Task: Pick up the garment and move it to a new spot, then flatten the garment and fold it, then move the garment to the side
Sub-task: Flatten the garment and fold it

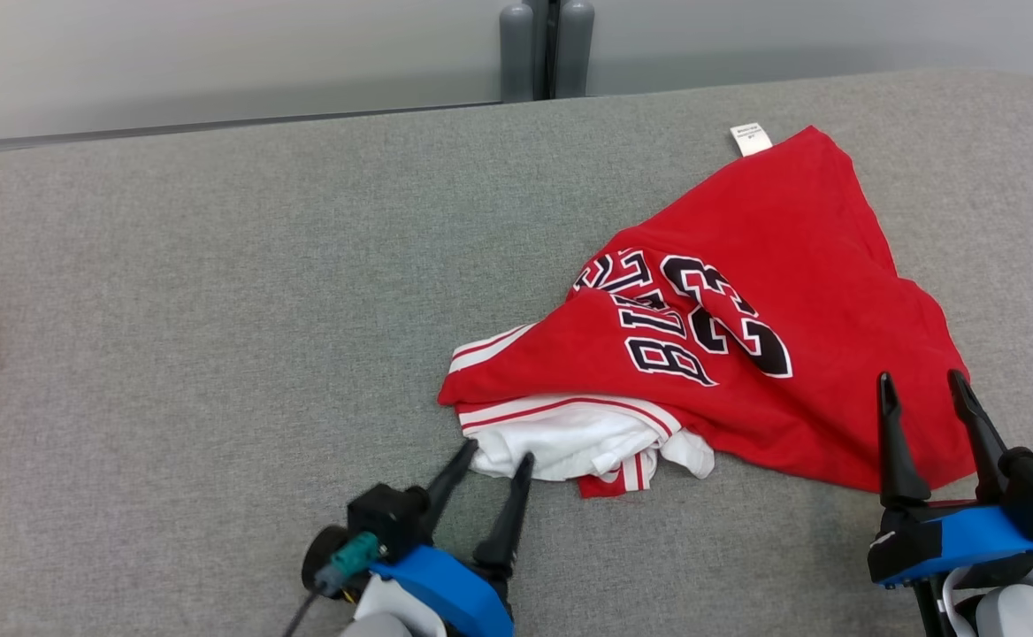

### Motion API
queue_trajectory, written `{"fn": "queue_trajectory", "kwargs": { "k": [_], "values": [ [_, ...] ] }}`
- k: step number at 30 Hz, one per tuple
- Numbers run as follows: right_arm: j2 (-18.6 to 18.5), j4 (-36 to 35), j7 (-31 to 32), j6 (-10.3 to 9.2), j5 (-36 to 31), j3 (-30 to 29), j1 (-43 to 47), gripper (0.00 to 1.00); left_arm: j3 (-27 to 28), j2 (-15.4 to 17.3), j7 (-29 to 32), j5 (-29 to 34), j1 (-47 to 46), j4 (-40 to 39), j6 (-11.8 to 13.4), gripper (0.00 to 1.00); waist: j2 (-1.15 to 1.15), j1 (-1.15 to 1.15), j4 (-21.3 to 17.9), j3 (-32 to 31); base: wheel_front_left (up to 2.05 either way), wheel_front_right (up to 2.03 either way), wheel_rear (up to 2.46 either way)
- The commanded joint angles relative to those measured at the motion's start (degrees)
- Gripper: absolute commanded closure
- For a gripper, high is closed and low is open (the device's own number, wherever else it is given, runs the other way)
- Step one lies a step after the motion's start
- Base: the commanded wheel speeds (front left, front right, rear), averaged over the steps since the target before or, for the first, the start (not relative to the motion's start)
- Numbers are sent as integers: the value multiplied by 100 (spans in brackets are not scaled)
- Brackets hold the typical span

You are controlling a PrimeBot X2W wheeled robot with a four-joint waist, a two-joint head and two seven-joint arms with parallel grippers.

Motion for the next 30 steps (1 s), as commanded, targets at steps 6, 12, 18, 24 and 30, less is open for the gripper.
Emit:
{"fn": "queue_trajectory", "kwargs": {
  "k": [6,12,18,24,30],
  "values": [
    [8,-17,-1,-2,59,30,-135,0,576,9,-15,69,-351,-25,168,0,0,0,-44,93,0,0,0],
    [24,-14,-1,-2,91,112,-206,0,814,7,-15,201,-561,212,341,0,0,0,-108,168,0,0,0],
    [-5,62,-1,-2,119,137,-213,0,406,8,-14,124,-673,760,217,0,0,0,-170,155,0,0,0],
    [14,77,-1,-1,143,145,-176,0,414,12,-3,182,-863,841,351,0,0,0,-160,185,0,0,0],
    [-15,104,-1,-1,150,245,-242,0,314,7,-9,228,-1124,888,253,94,0,0,-145,180,0,0,0]
  ]
}}
